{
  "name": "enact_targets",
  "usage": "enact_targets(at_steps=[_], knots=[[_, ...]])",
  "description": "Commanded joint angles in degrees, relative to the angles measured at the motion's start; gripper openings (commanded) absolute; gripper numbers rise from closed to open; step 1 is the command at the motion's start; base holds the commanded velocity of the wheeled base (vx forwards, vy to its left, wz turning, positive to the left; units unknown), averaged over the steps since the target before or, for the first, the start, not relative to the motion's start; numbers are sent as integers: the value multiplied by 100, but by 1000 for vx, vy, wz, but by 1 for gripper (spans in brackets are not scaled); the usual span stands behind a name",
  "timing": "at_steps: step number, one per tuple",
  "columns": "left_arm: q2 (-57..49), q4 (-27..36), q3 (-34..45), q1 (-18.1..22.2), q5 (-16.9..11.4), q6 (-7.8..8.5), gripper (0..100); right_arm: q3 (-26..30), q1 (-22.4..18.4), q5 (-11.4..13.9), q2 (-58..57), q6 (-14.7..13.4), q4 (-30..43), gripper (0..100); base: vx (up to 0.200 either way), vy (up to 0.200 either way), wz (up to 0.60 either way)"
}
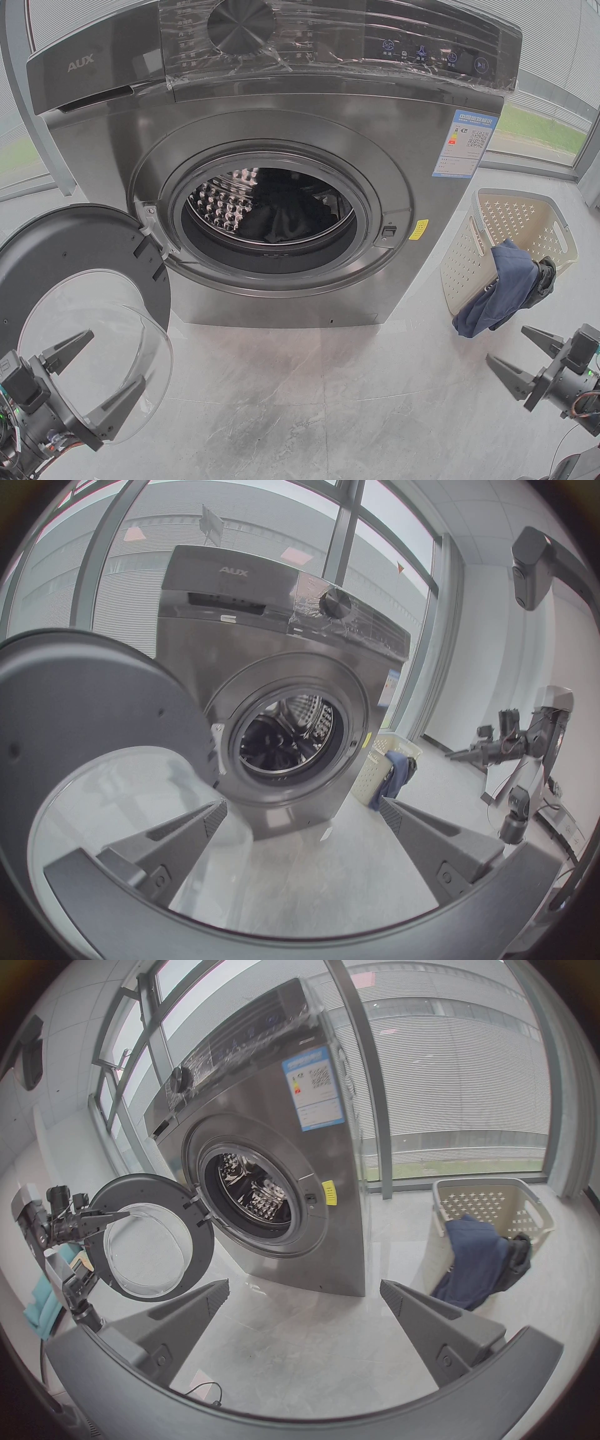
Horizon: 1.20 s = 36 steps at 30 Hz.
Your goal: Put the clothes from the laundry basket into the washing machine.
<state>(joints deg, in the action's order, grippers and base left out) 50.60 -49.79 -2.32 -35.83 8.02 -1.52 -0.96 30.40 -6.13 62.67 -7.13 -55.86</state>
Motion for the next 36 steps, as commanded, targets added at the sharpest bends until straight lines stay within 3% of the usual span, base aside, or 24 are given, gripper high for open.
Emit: enact_targets(at_steps=[1, 5, 7, 10, 12, 15, 16, 19, 20, 22, 23, 31, 33, 36], knots=[[-2274, 1859, 170, 823, -11, 29, 100, 96, -1072, -178, -2532, 115, 1613, 100, 0, 0, 0], [-3285, 3019, 65, 1280, -20, 161, 100, 70, -1889, -108, -3868, 564, 2782, 100, 0, -200, 0], [-3830, 3493, 73, 1553, -55, 205, 100, 35, -2258, 68, -4632, 625, 3397, 100, 0, -200, 0], [-4225, 3783, 126, 1869, -169, 205, 100, -9, -2566, 139, -5353, 634, 4179, 100, 0, -200, 0], [-4401, 3862, 153, 2054, -284, 179, 100, -18, -2724, 147, -5784, 625, 4716, 100, 0, -200, 0], [-4542, 3968, 223, 2300, -345, 82, 100, 61, -3049, 429, -6258, 599, 5384, 100, 0, -67, 0], [-4533, 4056, 223, 2361, -336, -32, 100, 96, -3075, 490, -6267, 573, 5515, 100, 0, 0, 0], [-4524, 4091, 223, 2616, -336, -155, 100, 88, -3058, 481, -6267, 555, 5542, 100, 0, 0, 0], [-4533, 4196, 232, 3003, -301, -164, 100, 88, -3067, 481, -6267, 555, 5533, 100, 0, 0, 0], [-4630, 4486, 232, 3363, -284, -129, 100, 96, -3075, 481, -6267, 555, 5524, 100, 0, 0, 0], [-4928, 4776, 232, 3679, -389, -111, 100, 96, -3075, 473, -6267, 555, 5524, 100, 0, 0, 0], [-5025, 4838, 232, 3583, -459, -129, 100, 96, -3058, 508, -6267, 573, 5533, 100, 0, 0, 0], [-5025, 4987, 223, 3574, -609, 135, 100, 96, -3049, 525, -6267, 599, 5542, 100, 0, 0, 0], [-5025, 4996, 223, 3574, -723, 223, 100, 96, -3058, 587, -6267, 713, 5551, 100, 0, 0, 0]])
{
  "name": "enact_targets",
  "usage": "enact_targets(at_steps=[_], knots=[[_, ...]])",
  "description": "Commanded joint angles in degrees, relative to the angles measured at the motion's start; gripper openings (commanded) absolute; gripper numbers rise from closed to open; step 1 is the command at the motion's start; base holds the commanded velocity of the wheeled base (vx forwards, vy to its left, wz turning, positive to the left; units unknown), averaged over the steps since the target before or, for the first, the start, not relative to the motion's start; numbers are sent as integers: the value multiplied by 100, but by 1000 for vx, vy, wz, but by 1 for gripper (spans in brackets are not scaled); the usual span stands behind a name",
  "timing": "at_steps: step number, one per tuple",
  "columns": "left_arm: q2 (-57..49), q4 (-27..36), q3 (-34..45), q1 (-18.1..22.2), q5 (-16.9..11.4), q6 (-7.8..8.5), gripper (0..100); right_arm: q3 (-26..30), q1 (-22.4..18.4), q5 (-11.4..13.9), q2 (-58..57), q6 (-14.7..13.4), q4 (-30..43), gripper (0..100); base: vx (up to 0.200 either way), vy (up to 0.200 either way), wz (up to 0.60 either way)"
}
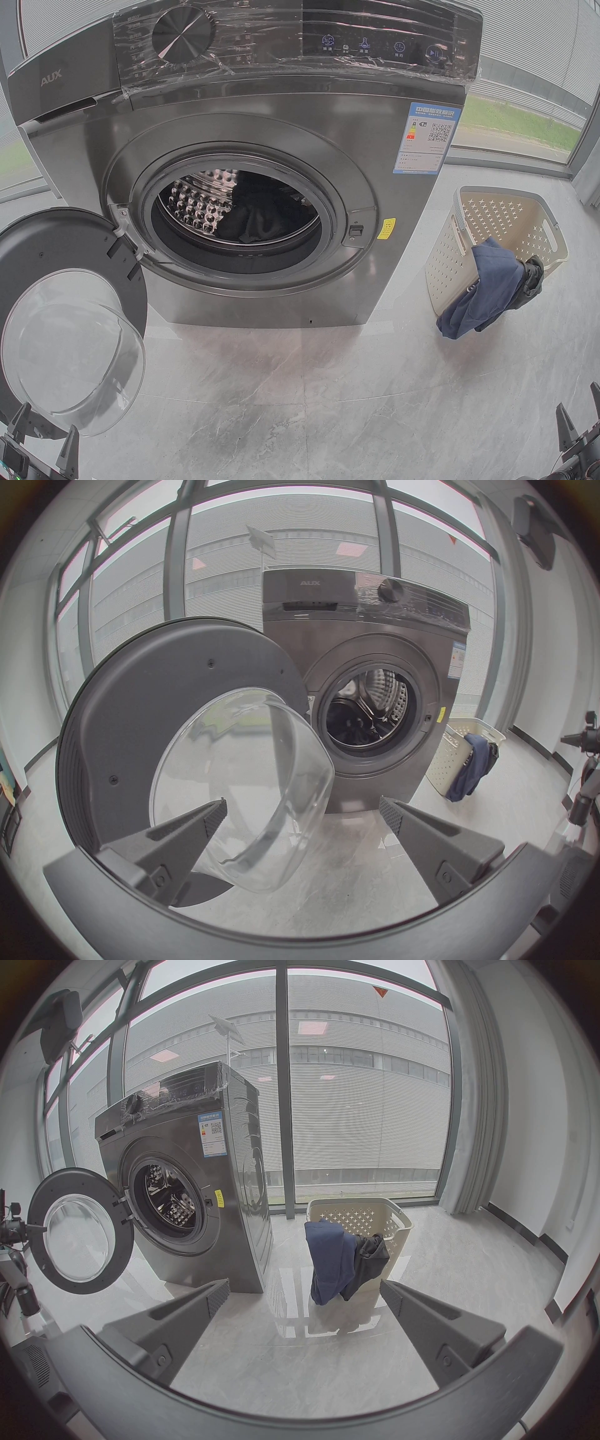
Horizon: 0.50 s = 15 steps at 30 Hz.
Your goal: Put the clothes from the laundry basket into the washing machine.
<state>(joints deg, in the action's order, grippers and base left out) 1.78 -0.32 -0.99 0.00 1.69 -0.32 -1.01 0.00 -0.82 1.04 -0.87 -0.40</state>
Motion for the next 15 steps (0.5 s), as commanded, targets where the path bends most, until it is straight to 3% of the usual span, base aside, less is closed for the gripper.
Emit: enact_targets(at_steps=[1, 3, 15], knots=[[-143, 49, 90, -9, -90, 102, 100, 101, -26, 108, -104, 130, 14, 100, 0, 0, 0], [-143, 49, 90, -9, -73, 67, 100, 101, -26, 231, -104, 174, 14, 100, 0, 0, 0], [-143, 40, 81, -9, -90, -83, 100, 101, -18, 231, -104, 148, 23, 100, 0, -200, 0]])
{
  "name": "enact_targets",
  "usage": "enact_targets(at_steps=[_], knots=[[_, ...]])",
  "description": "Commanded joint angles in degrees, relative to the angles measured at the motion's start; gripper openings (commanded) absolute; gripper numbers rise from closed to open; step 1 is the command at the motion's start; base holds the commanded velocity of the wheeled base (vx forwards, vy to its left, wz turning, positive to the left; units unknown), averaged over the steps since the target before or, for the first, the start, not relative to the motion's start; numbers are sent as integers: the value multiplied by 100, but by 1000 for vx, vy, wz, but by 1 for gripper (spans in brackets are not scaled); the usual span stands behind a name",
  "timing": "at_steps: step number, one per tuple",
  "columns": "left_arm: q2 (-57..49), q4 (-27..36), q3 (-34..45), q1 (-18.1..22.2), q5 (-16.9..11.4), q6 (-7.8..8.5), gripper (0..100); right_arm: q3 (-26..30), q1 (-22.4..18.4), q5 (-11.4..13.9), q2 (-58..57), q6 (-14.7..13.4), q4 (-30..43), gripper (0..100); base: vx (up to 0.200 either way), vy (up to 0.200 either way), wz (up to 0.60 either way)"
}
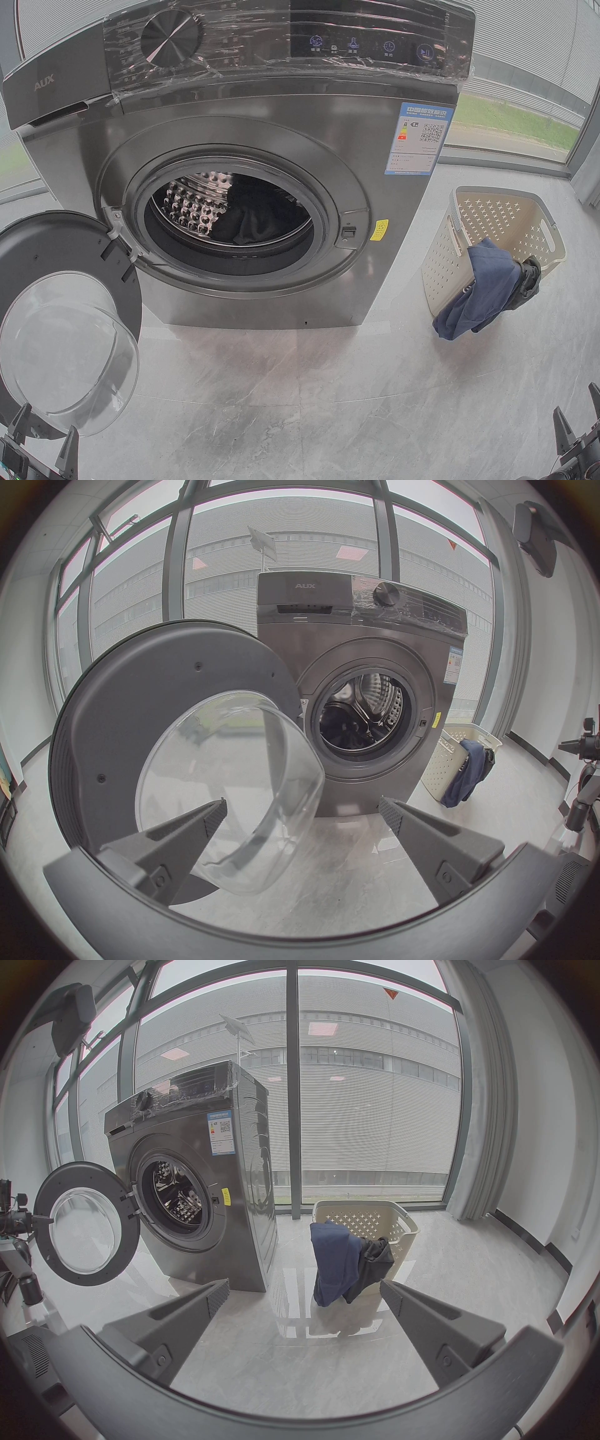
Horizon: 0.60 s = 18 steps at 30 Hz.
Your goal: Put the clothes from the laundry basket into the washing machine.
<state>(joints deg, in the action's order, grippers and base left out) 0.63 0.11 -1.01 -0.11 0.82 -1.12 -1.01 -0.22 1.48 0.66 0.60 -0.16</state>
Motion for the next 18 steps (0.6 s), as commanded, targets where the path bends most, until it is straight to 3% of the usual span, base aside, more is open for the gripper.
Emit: enact_targets(at_steps=[1, 10, 18], knots=[[-28, -2, 84, 2, -3, -2, 100, 101, 4, 2, -66, 2, -2, 100, 0, -200, 0], [-28, -2, 92, 2, -3, -55, 100, 101, 4, 2, -66, 2, -2, 100, 0, -200, 0], [-28, -2, 92, 2, 24, -46, 100, 101, 4, 2, -66, -7, -2, 100, 0, 0, 0]])
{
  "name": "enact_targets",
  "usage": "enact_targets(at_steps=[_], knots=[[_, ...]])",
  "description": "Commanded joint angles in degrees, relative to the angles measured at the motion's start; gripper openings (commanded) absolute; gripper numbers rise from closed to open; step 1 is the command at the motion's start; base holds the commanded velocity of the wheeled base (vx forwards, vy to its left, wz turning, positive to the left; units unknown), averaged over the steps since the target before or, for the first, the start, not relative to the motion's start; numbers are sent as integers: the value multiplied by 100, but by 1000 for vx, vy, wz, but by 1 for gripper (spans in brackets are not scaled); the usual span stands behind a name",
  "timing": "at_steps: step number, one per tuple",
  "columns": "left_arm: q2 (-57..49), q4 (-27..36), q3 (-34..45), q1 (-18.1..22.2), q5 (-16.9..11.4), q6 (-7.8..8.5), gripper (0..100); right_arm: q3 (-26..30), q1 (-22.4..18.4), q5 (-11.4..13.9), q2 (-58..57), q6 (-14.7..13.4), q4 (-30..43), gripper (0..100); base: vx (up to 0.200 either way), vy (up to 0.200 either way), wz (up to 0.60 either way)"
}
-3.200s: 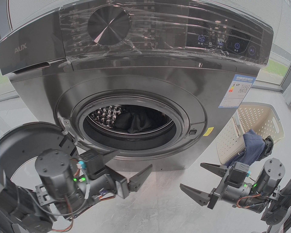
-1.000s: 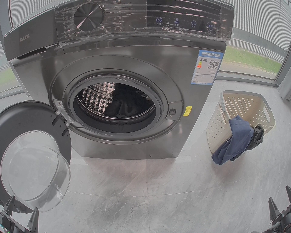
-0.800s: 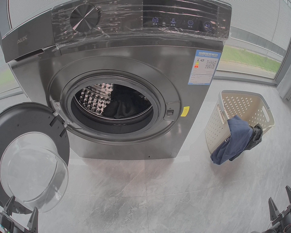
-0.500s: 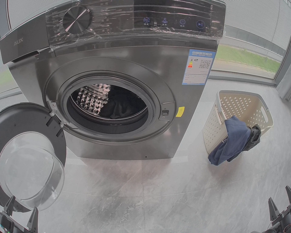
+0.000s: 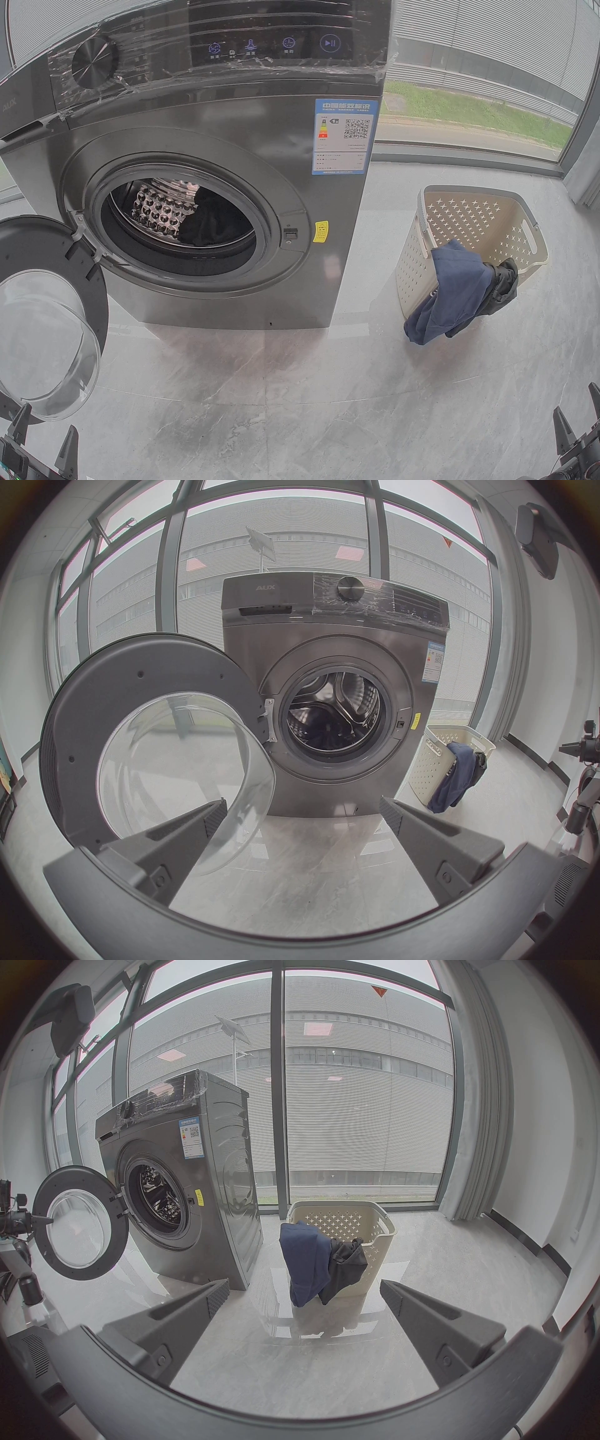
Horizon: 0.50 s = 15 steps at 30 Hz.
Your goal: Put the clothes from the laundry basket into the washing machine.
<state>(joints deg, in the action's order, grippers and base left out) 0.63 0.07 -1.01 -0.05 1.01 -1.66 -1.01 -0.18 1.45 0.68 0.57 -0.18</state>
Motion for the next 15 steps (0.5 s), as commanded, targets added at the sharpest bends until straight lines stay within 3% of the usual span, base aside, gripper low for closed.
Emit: enact_targets(at_steps=[1, 3, 15], knots=[[-28, 1, 92, -4, 4, -1, 100, 101, 1, 4, -68, 4, 1, 100, 0, 0, 0], [-28, -7, 92, -4, 4, -1, 100, 101, 1, 4, -68, 4, 1, 100, 0, 0, 0], [-28, -7, 92, -4, 4, -28, 100, 101, 1, 4, -68, 4, 1, 100, 0, -200, 0]])
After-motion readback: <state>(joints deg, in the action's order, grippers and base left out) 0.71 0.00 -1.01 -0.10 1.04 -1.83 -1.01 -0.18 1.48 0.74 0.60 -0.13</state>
